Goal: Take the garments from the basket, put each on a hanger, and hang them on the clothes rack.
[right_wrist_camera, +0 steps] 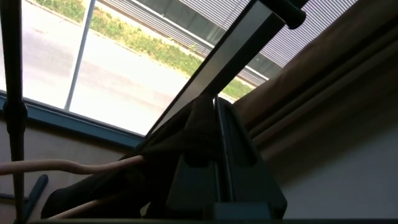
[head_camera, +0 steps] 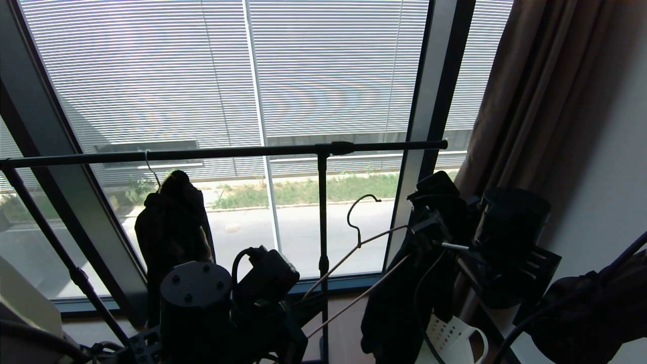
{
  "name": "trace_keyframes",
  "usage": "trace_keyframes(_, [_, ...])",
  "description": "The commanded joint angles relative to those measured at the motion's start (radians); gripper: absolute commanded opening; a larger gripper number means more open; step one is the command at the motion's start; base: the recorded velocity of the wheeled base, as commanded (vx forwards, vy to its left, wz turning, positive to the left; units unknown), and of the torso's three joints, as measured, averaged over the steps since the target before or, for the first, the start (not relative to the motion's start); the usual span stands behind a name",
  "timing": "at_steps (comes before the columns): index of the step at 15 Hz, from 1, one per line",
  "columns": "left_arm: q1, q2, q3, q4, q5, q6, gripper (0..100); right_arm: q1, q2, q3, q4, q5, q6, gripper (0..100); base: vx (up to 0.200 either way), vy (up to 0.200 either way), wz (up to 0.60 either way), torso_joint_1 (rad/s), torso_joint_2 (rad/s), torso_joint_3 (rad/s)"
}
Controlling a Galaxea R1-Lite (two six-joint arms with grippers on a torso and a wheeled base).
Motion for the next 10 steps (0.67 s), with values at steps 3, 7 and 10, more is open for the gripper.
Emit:
trace_keyframes(3, [-0.039,0.005,0.008,0.002,0.000,0.002,0,0.042,0.002,0.013,-0.044,-0.011,-0.001,0,0.000,0.000,0.00,0.000,0.00,0.000])
trace_keyframes(7, [-0.076,0.009,0.037,0.002,0.000,0.005,0,0.048,-0.004,0.015,-0.046,-0.011,0.000,0,0.000,0.000,0.00,0.000,0.00,0.000])
trace_keyframes(10, [-0.092,0.012,0.043,0.002,-0.001,0.005,0,0.072,0.001,0.016,-0.079,-0.012,0.000,0,0.000,0.000,0.00,0.000,0.00,0.000])
